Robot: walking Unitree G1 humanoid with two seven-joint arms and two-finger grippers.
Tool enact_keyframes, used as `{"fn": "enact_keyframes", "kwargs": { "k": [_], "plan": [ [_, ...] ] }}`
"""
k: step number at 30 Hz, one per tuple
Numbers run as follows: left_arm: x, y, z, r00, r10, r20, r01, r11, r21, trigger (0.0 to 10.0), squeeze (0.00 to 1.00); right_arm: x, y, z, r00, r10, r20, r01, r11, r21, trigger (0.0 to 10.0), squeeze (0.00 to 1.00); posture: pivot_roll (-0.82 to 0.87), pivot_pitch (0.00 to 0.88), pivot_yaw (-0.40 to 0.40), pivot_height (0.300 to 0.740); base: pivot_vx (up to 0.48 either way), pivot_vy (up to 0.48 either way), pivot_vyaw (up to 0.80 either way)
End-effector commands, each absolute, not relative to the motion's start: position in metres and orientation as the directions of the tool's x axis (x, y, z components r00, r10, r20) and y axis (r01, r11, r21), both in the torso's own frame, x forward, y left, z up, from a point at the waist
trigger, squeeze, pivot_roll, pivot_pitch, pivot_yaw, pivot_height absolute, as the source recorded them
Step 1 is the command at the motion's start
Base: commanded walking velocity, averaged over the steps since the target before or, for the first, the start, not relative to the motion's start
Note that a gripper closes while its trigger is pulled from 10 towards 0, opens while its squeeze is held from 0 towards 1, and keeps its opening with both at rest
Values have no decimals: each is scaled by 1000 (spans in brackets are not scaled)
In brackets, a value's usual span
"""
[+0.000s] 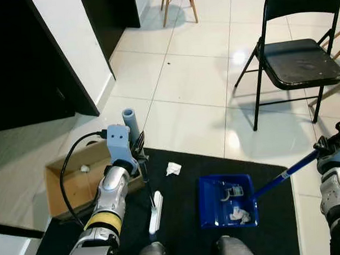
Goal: Sweep floor
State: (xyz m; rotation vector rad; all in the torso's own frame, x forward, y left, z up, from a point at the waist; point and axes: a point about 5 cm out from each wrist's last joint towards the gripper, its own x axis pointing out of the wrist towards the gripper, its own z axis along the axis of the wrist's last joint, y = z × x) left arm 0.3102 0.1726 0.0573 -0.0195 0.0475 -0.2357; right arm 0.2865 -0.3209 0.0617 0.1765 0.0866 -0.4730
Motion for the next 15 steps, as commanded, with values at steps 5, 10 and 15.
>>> {"fn": "enact_keyframes", "kwargs": {
  "k": [5,10,15],
  "plan": [
    [308,171,53,971,-232,-53,229,971,-64,10000,0,291,-320,69,891,-446,-85,454,877,158,10000,0,-31,83,-1,740,366,0,0],
    [308,171,53,972,-230,-52,226,972,-65,10000,0,291,-319,68,893,-442,-86,451,879,157,10000,0,-31,82,-2,740,331,0,0],
    [307,172,54,974,-225,-38,221,972,-74,10000,0,291,-318,68,894,-439,-88,448,880,157,10000,0,-32,80,-3,740,0,0,0]
  ]
}}
